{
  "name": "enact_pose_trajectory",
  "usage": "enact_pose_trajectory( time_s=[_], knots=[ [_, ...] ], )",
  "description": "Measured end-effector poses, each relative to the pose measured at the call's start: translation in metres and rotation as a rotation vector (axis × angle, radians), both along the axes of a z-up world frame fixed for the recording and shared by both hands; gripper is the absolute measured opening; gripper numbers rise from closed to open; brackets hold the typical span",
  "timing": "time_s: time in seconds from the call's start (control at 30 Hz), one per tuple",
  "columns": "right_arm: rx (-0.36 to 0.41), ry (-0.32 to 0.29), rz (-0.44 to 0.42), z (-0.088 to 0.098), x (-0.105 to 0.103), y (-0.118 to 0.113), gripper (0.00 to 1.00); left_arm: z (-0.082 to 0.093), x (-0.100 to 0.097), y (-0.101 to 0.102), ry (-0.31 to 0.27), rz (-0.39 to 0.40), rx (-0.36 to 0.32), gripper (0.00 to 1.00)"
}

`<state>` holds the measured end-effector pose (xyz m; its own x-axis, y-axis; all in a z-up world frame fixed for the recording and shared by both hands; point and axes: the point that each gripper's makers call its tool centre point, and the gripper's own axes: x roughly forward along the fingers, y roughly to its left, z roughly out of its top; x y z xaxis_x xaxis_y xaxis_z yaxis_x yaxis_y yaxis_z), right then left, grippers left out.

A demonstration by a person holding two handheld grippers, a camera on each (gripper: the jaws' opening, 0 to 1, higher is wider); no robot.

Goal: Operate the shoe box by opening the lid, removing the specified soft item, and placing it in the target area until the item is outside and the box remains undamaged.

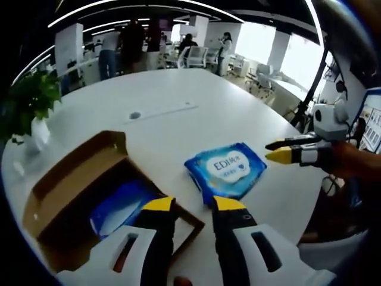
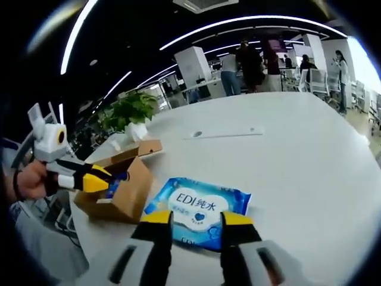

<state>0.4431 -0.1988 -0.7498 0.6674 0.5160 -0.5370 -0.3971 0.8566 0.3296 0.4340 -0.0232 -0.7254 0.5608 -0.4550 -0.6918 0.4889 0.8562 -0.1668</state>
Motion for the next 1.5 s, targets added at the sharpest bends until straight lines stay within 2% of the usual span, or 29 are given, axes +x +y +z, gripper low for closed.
enact_pose_trajectory(
  time_s=[0.5, 0.9, 1.27, 1.5],
  knots=[
    [-0.01, -0.031, 0.063, 0.018, -0.015, 0.026, 0.32, 0.02, -0.017, 0.06, -0.032, 0.098, -0.035, 0.26],
    [-0.016, -0.051, 0.11, 0.034, -0.02, 0.052, 0.36, 0.034, -0.028, 0.091, -0.057, 0.131, -0.037, 0.3],
    [-0.015, -0.049, 0.146, 0.037, -0.03, 0.076, 0.38, 0.04, -0.041, 0.12, -0.072, 0.169, -0.047, 0.32],
    [-0.01, -0.049, 0.151, 0.036, -0.037, 0.079, 0.39, 0.043, -0.049, 0.134, -0.095, 0.2, -0.052, 0.32]
  ],
)
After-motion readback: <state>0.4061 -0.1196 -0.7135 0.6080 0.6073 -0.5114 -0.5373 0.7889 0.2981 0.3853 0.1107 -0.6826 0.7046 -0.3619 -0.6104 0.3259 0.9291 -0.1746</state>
